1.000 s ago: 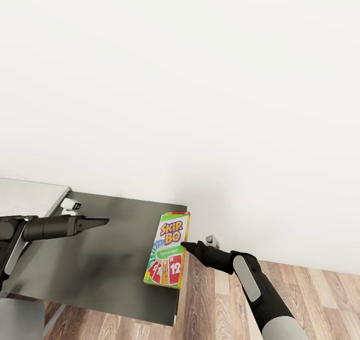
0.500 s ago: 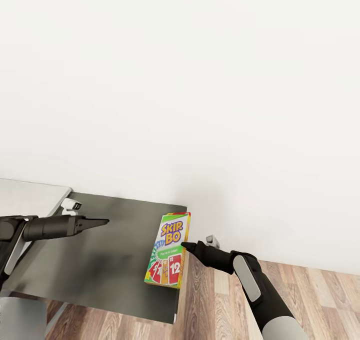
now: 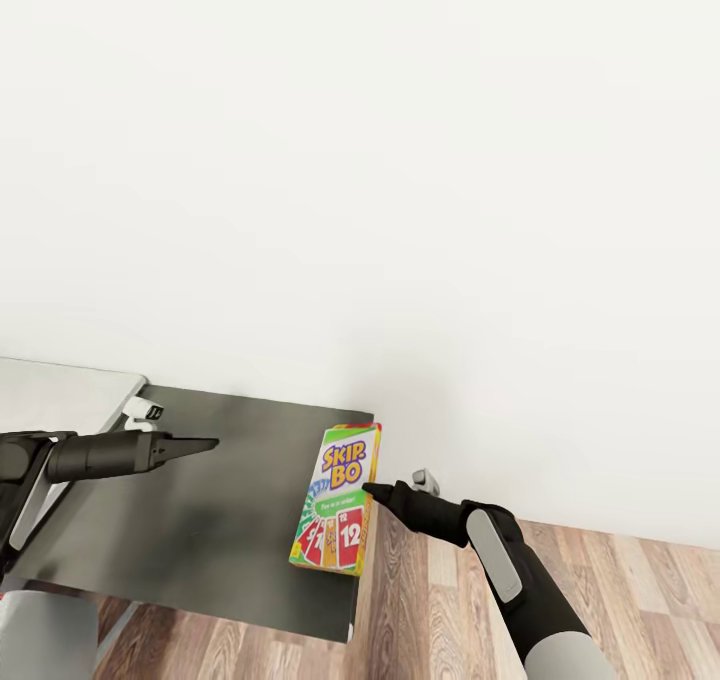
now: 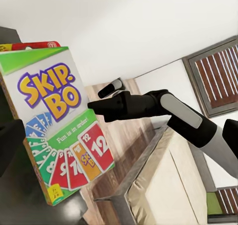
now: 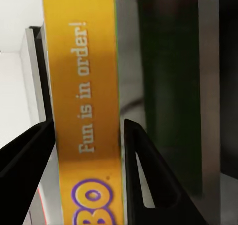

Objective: Put all the toys in the child's room - the three board games (two on the bed and one on the table), the two jigsaw puzzles on the table, and the tennis ball on the table - inside the toy box on the table in the child's room.

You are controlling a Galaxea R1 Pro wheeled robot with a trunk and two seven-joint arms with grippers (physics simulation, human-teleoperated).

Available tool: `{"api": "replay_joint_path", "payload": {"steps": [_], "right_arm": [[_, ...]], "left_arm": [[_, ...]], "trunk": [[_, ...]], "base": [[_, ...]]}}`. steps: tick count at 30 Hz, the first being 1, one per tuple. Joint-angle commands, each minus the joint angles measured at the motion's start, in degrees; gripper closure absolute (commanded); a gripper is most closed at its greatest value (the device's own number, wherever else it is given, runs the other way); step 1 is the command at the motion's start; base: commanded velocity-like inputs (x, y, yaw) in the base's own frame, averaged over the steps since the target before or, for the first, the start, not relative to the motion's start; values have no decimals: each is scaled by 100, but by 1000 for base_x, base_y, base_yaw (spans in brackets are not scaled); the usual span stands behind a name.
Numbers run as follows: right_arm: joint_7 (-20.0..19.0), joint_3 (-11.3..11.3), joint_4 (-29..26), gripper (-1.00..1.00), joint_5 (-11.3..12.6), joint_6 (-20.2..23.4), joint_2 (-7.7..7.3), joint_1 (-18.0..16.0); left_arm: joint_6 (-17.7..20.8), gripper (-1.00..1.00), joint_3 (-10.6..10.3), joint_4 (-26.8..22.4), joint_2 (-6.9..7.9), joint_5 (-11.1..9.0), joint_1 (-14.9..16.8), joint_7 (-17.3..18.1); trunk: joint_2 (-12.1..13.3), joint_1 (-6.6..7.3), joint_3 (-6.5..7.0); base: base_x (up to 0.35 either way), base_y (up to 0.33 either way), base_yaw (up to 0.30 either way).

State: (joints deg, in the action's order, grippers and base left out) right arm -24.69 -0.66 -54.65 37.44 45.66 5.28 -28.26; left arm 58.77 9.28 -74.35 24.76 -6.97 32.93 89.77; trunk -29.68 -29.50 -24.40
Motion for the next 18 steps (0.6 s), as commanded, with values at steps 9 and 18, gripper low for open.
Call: {"api": "replay_joint_path", "payload": {"steps": [9, 18], "right_arm": [[-69, 16, -19, 100, -8, -11, 7, -4], [-84, 7, -20, 100, 2, -269, 5, -4]], "left_arm": [[65, -100, 15, -1, 2, 3, 3, 23], [65, -100, 35, 9, 22, 0, 3, 23]], "trunk": [[355, 196, 155], [676, 372, 298]], "base": [[0, 0, 0], [0, 0, 0]]}}
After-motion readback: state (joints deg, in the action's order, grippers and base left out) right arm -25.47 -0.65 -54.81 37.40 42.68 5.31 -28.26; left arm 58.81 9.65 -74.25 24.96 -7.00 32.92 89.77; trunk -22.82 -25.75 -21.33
